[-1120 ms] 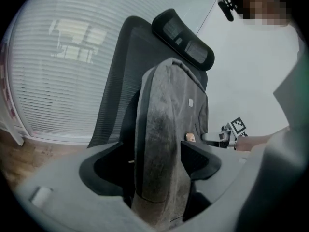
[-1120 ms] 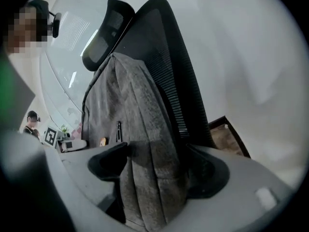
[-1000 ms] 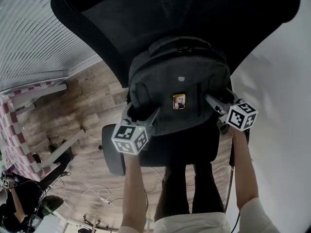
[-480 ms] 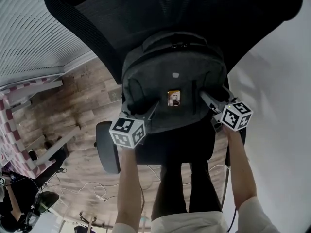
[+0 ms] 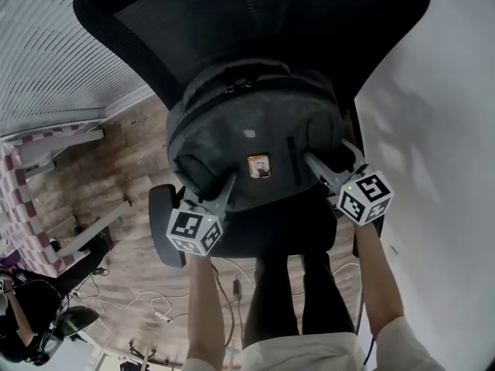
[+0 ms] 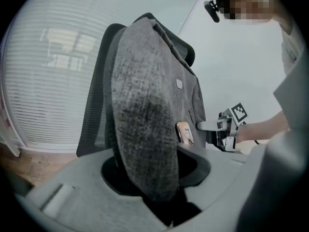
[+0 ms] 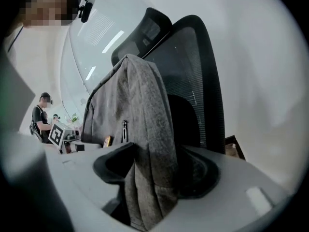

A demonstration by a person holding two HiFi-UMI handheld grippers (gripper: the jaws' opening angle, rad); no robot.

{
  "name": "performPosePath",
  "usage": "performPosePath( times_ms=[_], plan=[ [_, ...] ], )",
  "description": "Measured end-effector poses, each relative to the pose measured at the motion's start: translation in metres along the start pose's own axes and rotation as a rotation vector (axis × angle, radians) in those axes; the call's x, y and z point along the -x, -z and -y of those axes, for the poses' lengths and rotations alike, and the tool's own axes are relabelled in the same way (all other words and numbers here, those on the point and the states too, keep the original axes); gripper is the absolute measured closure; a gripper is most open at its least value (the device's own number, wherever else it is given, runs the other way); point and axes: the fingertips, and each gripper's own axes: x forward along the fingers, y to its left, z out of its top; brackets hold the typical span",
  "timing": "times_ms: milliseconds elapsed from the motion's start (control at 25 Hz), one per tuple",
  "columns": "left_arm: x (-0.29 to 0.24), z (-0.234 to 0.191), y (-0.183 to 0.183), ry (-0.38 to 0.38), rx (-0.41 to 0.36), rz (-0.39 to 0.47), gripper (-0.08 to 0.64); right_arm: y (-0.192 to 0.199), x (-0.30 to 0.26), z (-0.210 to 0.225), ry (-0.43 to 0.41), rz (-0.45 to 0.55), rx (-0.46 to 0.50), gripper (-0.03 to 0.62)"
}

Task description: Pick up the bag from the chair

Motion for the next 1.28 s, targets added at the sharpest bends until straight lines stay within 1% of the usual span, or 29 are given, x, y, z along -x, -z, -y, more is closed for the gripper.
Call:
performPosePath(
  times_ms=[160, 360, 640, 840, 1040, 1160, 1280],
  plan=[
    [0.026, 0.018, -0.019, -0.009, -0.014, 0.015, 0.408, -0.018, 0.02, -0.019, -0.022, 0.029, 0.024, 0.318],
    [0.057, 0.05, -0.049, -0.014, -0.024, 0.032, 0.413, -0.049, 0.059, -0.041, -0.022, 0.056, 0.055, 0.318],
    [0.103, 0.11, -0.084, -0.014, -0.022, 0.064, 0.413, -0.088, 0.131, -0.072, -0.04, 0.062, 0.102, 0.319],
    [0.135, 0.152, -0.101, -0.015, -0.022, 0.084, 0.413, -0.107, 0.18, -0.092, -0.043, 0.081, 0.141, 0.322],
    [0.175, 0.185, -0.109, -0.049, 0.015, 0.106, 0.413, -0.121, 0.219, -0.121, -0.05, 0.093, 0.201, 0.322],
    [0.195, 0.206, -0.116, -0.071, 0.039, 0.116, 0.414, -0.132, 0.241, -0.134, -0.081, 0.095, 0.231, 0.325],
    [0.221, 0.234, -0.118, -0.113, 0.04, 0.109, 0.414, -0.132, 0.266, -0.146, -0.124, 0.103, 0.225, 0.327]
  ],
)
